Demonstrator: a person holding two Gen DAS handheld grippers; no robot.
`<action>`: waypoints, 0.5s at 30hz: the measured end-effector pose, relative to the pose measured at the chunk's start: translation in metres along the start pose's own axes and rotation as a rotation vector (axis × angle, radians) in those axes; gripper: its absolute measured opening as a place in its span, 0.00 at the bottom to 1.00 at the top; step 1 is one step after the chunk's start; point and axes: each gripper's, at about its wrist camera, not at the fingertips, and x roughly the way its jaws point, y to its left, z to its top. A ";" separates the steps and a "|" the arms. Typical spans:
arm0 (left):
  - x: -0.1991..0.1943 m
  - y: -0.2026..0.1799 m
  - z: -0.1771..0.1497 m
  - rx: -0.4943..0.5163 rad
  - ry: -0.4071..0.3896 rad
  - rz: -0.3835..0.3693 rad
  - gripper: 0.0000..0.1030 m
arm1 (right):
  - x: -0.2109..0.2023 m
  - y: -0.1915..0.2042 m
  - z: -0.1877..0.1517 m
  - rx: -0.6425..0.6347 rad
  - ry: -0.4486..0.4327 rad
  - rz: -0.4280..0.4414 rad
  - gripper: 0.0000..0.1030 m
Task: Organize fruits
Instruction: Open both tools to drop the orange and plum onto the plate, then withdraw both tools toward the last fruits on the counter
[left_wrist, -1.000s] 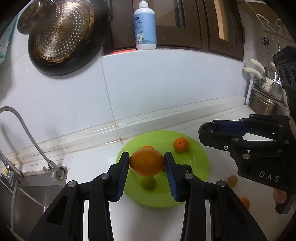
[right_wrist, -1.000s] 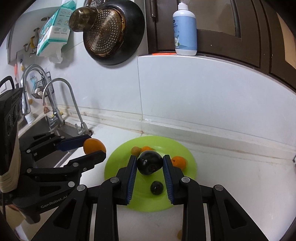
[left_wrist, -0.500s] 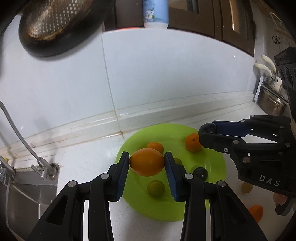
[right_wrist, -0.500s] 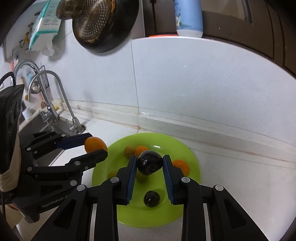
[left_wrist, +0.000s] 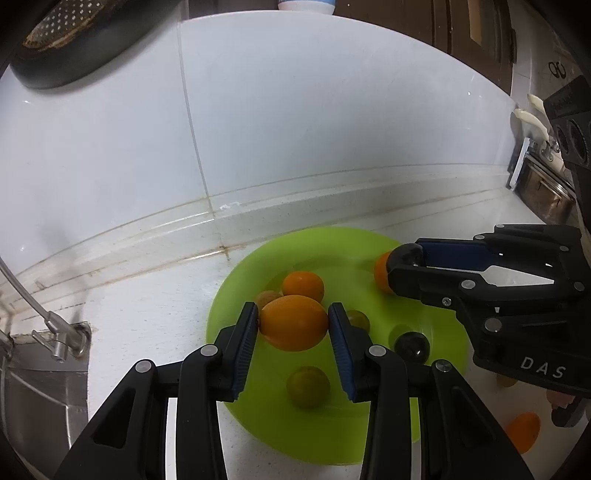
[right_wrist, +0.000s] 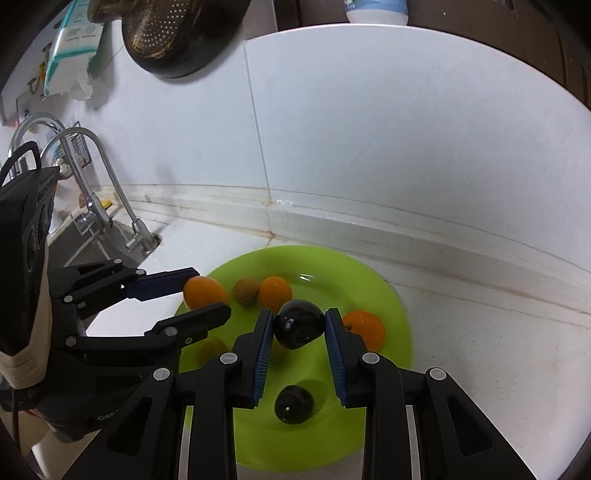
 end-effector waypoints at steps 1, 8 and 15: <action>0.001 0.001 0.001 -0.001 0.000 -0.001 0.40 | 0.000 0.000 0.000 0.002 -0.001 0.002 0.29; -0.013 0.004 0.003 -0.007 -0.029 0.046 0.50 | -0.005 -0.002 0.000 0.016 -0.014 -0.031 0.39; -0.053 -0.009 -0.003 0.011 -0.081 0.048 0.55 | -0.040 0.001 -0.008 0.028 -0.060 -0.068 0.39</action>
